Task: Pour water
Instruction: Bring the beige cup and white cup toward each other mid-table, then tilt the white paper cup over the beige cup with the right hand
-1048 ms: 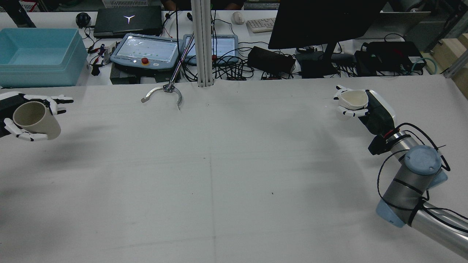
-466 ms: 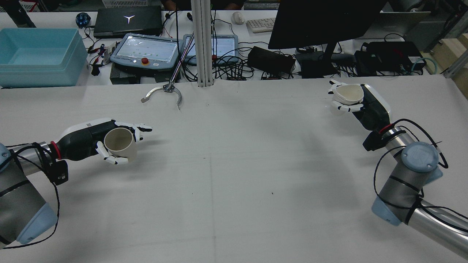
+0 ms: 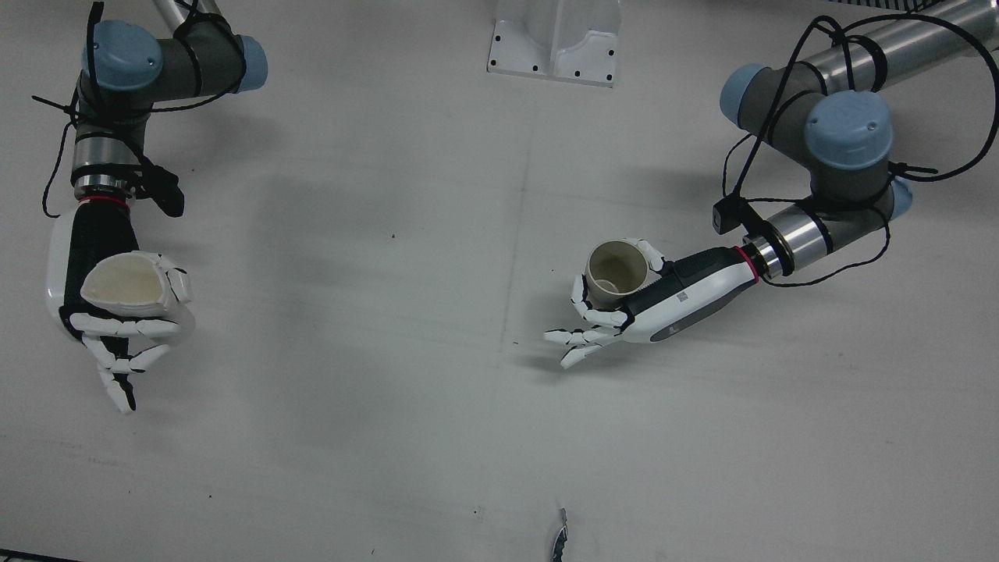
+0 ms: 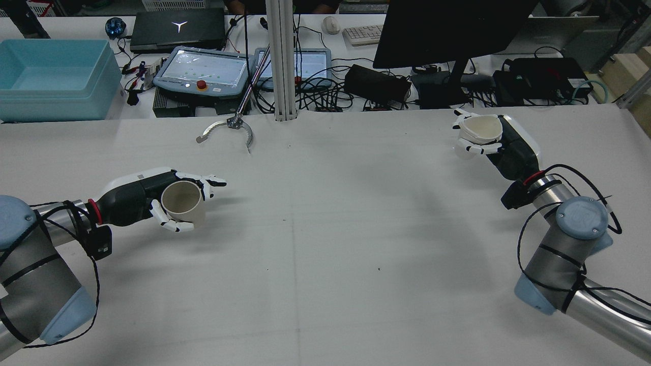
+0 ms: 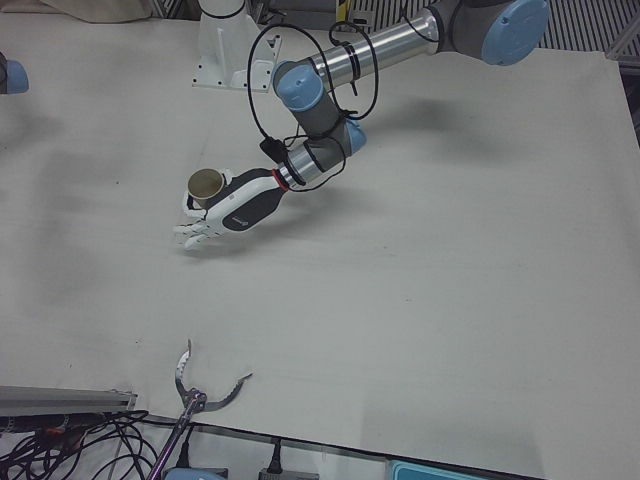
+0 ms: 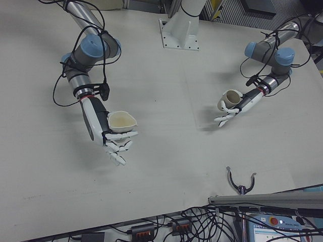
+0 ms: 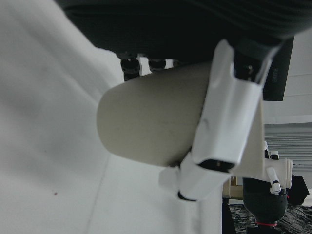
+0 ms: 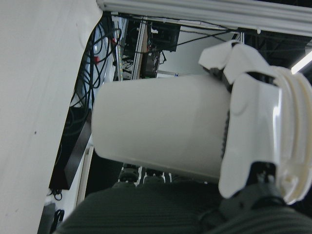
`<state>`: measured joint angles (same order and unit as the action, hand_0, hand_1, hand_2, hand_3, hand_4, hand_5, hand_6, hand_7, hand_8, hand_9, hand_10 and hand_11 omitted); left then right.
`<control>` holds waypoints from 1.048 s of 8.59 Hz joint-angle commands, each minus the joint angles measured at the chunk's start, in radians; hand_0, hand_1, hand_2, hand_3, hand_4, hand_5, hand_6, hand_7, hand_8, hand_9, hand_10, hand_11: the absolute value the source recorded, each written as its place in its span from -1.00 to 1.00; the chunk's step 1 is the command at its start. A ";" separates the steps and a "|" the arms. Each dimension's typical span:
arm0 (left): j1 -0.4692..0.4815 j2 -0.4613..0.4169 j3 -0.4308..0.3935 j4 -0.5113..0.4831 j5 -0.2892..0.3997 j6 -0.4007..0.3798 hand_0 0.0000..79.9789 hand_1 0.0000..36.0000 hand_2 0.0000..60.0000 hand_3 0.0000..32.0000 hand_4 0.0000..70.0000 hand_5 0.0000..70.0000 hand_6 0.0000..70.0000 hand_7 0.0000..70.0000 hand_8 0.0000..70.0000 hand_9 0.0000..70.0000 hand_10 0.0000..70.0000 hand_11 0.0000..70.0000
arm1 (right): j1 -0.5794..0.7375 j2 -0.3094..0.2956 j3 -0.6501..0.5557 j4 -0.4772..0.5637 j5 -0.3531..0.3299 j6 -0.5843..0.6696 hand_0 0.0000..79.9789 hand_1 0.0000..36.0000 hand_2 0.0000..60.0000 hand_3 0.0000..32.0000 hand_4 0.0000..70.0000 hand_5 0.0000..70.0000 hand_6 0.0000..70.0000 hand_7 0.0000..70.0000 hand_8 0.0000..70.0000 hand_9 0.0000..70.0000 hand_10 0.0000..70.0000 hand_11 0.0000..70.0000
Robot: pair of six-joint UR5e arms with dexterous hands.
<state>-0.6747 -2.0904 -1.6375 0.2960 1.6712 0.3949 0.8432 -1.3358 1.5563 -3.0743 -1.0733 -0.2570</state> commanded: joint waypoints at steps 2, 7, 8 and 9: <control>0.095 -0.148 0.019 0.093 -0.011 0.036 1.00 1.00 1.00 -1.00 0.83 1.00 -0.61 -0.57 -0.87 -0.95 -0.79 -0.58 | -0.093 0.098 0.080 -0.151 0.006 -0.040 0.53 0.45 0.20 -1.00 1.00 -0.67 0.17 0.41 -0.59 -0.56 -0.79 -0.65; 0.098 -0.149 0.013 0.101 -0.013 0.036 1.00 1.00 1.00 -1.00 0.85 1.00 -0.62 -0.58 -0.87 -0.96 -0.79 -0.59 | -0.145 0.127 0.448 -0.306 0.006 -0.595 1.00 0.83 0.22 -1.00 0.99 -0.59 0.27 0.47 -0.62 -0.63 -0.86 -0.73; 0.098 -0.152 0.015 0.101 -0.013 0.036 1.00 1.00 1.00 -1.00 0.83 1.00 -0.63 -0.59 -0.87 -0.96 -0.80 -0.59 | -0.165 0.129 0.467 -0.317 0.006 -0.688 1.00 0.86 0.22 -1.00 0.97 -0.59 0.29 0.48 -0.63 -0.64 -0.86 -0.74; 0.098 -0.154 0.016 0.101 -0.013 0.038 1.00 1.00 1.00 -1.00 0.83 1.00 -0.62 -0.59 -0.87 -0.96 -0.80 -0.59 | -0.196 0.144 0.465 -0.319 0.007 -0.758 1.00 0.86 0.20 -1.00 0.95 -0.59 0.28 0.44 -0.63 -0.64 -0.85 -0.72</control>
<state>-0.5768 -2.2405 -1.6241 0.3972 1.6586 0.4310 0.6980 -1.2106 1.9728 -3.3656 -1.0677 -0.8244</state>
